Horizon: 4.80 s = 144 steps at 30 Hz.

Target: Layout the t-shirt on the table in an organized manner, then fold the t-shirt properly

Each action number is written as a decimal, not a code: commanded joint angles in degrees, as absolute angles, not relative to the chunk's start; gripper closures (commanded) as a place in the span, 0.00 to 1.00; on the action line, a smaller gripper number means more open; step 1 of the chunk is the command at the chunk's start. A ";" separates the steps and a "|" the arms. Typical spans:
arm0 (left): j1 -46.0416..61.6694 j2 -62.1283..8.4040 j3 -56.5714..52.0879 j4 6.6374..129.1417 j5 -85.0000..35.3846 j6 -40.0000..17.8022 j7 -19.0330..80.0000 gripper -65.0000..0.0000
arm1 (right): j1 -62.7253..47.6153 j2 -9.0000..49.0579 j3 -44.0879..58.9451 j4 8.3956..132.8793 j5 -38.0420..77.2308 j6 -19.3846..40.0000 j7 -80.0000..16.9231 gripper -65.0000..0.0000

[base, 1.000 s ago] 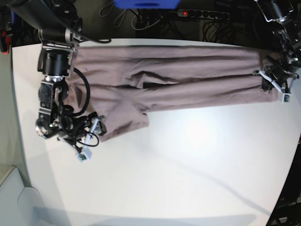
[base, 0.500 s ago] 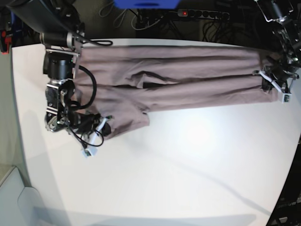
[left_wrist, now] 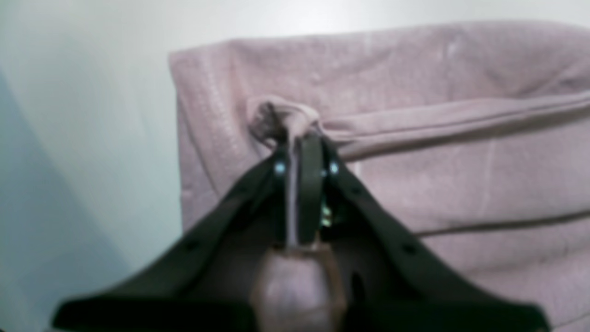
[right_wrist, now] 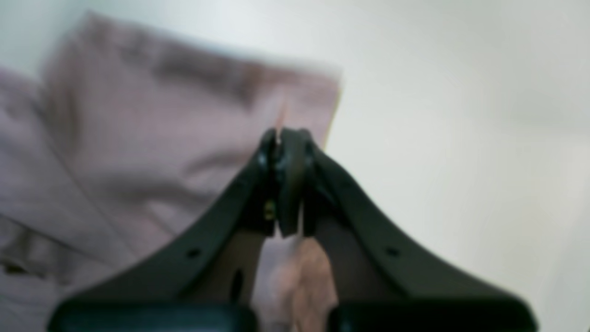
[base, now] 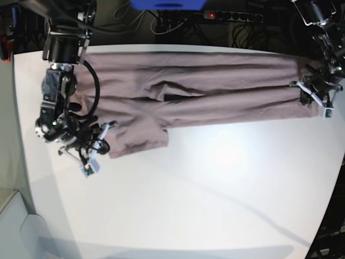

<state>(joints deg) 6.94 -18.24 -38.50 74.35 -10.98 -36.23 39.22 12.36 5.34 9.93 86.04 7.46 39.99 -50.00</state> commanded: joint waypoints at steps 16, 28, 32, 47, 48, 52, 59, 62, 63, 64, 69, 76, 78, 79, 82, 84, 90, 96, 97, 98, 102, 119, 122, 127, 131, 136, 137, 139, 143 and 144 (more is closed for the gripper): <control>6.73 -19.12 -38.46 74.68 -10.86 -36.18 39.78 1.00 | 16.57 3.30 9.71 80.13 7.25 40.00 -51.65 0.77; 7.08 -19.12 -38.55 74.68 -10.95 -36.18 39.78 1.00 | 24.22 6.02 9.36 62.02 7.25 40.00 -45.32 0.42; 7.08 -19.12 -38.55 74.68 -10.95 -36.18 39.78 1.00 | 24.40 6.73 9.36 58.24 7.25 40.00 -42.07 0.42; 6.99 -19.03 -38.55 74.68 -10.95 -36.18 39.78 1.00 | 19.56 6.81 9.63 60.79 7.34 40.00 -39.52 1.00; 6.90 -19.03 -38.46 74.68 -10.95 -36.18 39.78 1.00 | 18.86 6.81 9.63 62.81 7.34 40.00 -39.52 1.00; 6.81 -19.03 -38.37 74.68 -10.95 -36.18 39.78 1.00 | 16.31 6.81 9.89 72.04 7.52 40.00 -42.33 1.00; 6.64 -19.03 -38.29 74.68 -10.95 -36.18 39.78 1.00 | 10.07 5.41 9.89 91.30 7.60 40.00 -48.22 1.00; 6.64 -19.03 -38.29 74.68 -10.95 -36.18 39.78 1.00 | 5.85 4.97 9.89 98.86 7.60 40.00 -50.86 1.00; 6.64 -19.03 -38.29 74.68 -10.95 -36.18 39.78 1.00 | 4.18 4.97 9.89 101.05 7.60 40.00 -51.30 1.00; 6.64 -19.03 -38.37 74.68 -10.95 -36.18 39.78 1.00 | 2.59 4.97 9.89 103.16 7.60 40.00 -51.65 1.00; 6.64 -19.03 -38.37 74.68 -10.95 -36.18 39.78 1.00 | -5.49 4.97 9.98 110.99 7.60 40.00 -51.74 1.00; 6.55 -19.03 -38.29 74.68 -11.03 -36.18 39.69 1.00 | -13.32 5.05 13.76 114.07 7.60 40.00 -51.74 1.00; 6.55 -19.03 -38.29 74.68 -11.03 -36.18 39.69 1.00 | -14.73 5.32 13.93 114.07 7.60 40.00 -51.38 1.00; 6.55 -19.03 -38.29 74.68 -11.03 -36.18 39.69 1.00 | -15.52 5.32 13.93 114.07 7.60 40.00 -51.21 1.00; 6.46 -19.03 -38.29 74.68 -11.03 -36.18 39.69 1.00 | -16.84 6.20 13.93 114.07 7.60 40.00 -51.21 1.00; 6.46 -19.03 -38.29 74.68 -11.03 -36.18 39.69 1.00 | -17.63 6.73 13.93 114.07 7.60 40.00 -51.21 1.00; 6.55 -19.03 -38.46 74.68 -11.03 -36.18 39.69 1.00 | -17.80 6.81 14.99 112.66 7.34 40.00 -51.47 1.00; 6.90 -19.03 -38.29 74.68 -11.03 -36.88 40.13 0.99 | -17.71 6.64 15.96 111.78 7.34 40.00 -51.21 1.00; 6.99 -19.03 -38.46 74.77 -11.03 -38.46 40.22 0.99 | -17.71 6.73 15.96 111.78 7.34 40.00 -51.21 1.00; 6.99 -19.03 -38.55 74.86 -11.03 -40.00 40.22 0.98 | -17.71 6.73 15.96 111.78 7.34 40.00 -51.21 0.96; 7.08 -19.03 -38.64 75.30 -10.95 -40.00 40.31 0.81 | -17.71 6.81 15.96 109.93 7.34 40.00 -51.21 0.73; 7.08 -17.71 -45.58 80.31 -11.03 -40.00 40.31 0.50 | -16.31 6.55 15.60 102.37 7.43 40.00 -48.48 0.49; 7.08 -17.71 -46.29 80.84 -11.03 -40.00 42.77 0.42 | -16.40 6.55 15.60 101.23 7.43 40.00 -47.87 0.49; 7.08 -17.54 -46.29 81.01 -11.03 -40.00 44.97 0.35 | -16.40 6.29 15.60 100.70 7.52 40.00 -47.87 0.49; 7.43 -17.54 -46.37 80.31 -11.03 -40.00 45.05 0.35 | -16.40 5.85 15.60 100.70 7.52 40.00 -47.87 0.49; 8.40 -17.45 -46.29 79.16 -11.03 -40.00 45.05 0.35 | -16.40 5.67 15.60 100.70 7.52 40.00 -47.87 0.49; 8.40 -17.45 -46.37 78.55 -11.03 -40.00 45.05 0.35 | -16.40 5.67 15.60 100.62 7.52 40.00 -47.87 0.49; 8.40 -17.45 -46.37 77.49 -11.03 -40.00 45.05 0.35 | -16.31 5.67 15.60 100.62 7.52 40.00 -47.87 0.49; 8.75 -17.45 -46.37 74.77 -11.03 -40.00 44.53 0.35 | -16.22 5.67 15.60 100.62 7.52 40.00 -47.87 0.49; 8.57 -17.45 -46.37 74.15 -11.03 -40.00 44.53 0.35 | -16.13 5.67 15.60 100.62 7.52 40.00 -47.87 0.49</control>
